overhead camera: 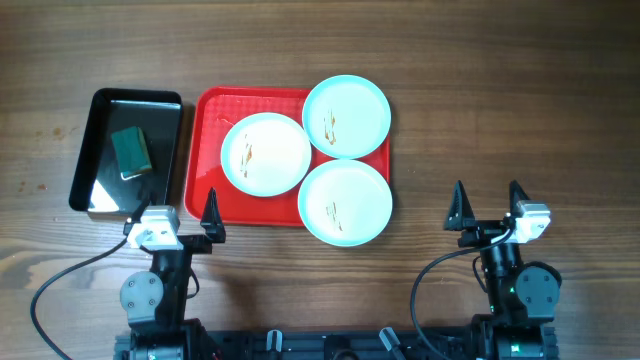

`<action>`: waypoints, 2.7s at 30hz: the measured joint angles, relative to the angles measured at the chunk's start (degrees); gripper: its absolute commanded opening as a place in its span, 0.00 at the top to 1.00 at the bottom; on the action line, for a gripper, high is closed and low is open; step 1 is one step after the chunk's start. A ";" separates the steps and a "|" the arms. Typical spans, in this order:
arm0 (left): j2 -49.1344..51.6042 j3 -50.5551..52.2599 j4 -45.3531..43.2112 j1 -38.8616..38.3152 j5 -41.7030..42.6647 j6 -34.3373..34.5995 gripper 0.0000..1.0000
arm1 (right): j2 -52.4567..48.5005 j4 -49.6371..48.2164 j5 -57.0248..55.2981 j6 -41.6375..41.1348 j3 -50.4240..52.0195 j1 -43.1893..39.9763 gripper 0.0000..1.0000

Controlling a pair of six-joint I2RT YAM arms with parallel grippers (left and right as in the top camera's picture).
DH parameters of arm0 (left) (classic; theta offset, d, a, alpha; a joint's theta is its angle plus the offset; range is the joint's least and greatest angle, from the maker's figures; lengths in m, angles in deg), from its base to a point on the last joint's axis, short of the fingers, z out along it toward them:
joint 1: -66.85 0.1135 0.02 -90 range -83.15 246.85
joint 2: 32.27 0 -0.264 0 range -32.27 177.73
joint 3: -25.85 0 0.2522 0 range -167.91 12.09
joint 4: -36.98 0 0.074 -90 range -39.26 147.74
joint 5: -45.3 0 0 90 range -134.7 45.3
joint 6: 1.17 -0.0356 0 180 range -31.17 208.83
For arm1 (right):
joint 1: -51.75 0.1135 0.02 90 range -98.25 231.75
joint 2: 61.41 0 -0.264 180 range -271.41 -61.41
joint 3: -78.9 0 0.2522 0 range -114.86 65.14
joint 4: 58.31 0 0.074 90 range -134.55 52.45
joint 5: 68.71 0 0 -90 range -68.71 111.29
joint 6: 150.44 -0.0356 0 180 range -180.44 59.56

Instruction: Clean dirty plates on tray and stack at the side

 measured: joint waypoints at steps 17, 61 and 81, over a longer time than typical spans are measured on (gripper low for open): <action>0.00 0.00 0.00 0.00 0.00 0.00 0.00 | 0.00 -0.02 -0.68 0.20 0.00 0.00 0.00; 68.74 -71.08 51.25 0.00 7.61 5.07 0.00 | -50.01 23.74 12.76 4.50 -51.01 0.00 0.00; 82.66 -83.60 64.85 4.00 -15.63 12.13 0.00 | -87.82 40.13 16.35 -8.63 -77.61 20.70 0.00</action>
